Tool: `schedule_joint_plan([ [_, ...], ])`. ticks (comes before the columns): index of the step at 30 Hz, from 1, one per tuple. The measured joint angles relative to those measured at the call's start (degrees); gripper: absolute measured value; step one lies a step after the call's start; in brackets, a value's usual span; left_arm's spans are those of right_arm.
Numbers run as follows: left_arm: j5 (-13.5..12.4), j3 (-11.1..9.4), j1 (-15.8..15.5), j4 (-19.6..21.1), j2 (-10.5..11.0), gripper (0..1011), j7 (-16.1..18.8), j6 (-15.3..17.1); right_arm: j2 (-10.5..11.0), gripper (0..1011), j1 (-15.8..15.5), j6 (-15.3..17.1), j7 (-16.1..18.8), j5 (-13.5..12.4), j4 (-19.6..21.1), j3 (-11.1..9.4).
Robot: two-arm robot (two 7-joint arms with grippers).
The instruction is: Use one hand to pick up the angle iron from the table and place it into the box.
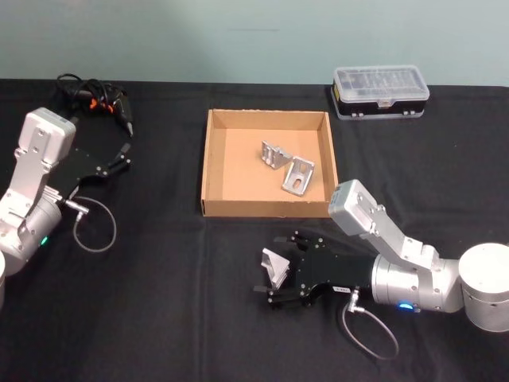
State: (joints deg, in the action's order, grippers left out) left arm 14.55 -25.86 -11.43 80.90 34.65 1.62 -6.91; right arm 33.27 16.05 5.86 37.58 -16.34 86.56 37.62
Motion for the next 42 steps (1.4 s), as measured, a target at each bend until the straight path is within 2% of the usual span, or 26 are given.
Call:
schedule_joint_plan([
  [9,0.0,0.0,0.0,0.0,0.0,1011,0.0,0.0,-0.5,1003,0.3,2.5,-0.2,1.2,-0.3,0.5],
  [17,0.0,0.0,0.0,0.0,0.0,1011,0.0,0.0,-0.5,990,0.3,2.4,-0.2,1.2,-0.3,0.4],
  [23,0.0,0.0,0.0,0.0,0.0,1011,0.0,0.0,-0.5,869,0.3,2.3,-0.2,1.1,-0.3,0.4],
  [26,0.0,0.0,0.0,0.0,0.0,1011,0.0,0.0,-0.4,765,0.3,2.3,-0.1,1.1,-0.2,0.4],
  [29,0.0,0.0,0.0,0.0,0.0,1011,0.0,0.0,-0.4,707,0.3,2.2,-0.1,1.0,-0.2,0.4],
  [33,0.0,0.0,0.0,0.0,0.0,1011,0.0,0.0,-0.4,565,0.3,2.2,-0.1,1.0,-0.2,0.4],
  [42,0.0,0.0,0.0,0.0,0.0,1011,0.0,0.0,-0.4,556,0.3,2.2,-0.1,1.0,-0.2,0.3],
])
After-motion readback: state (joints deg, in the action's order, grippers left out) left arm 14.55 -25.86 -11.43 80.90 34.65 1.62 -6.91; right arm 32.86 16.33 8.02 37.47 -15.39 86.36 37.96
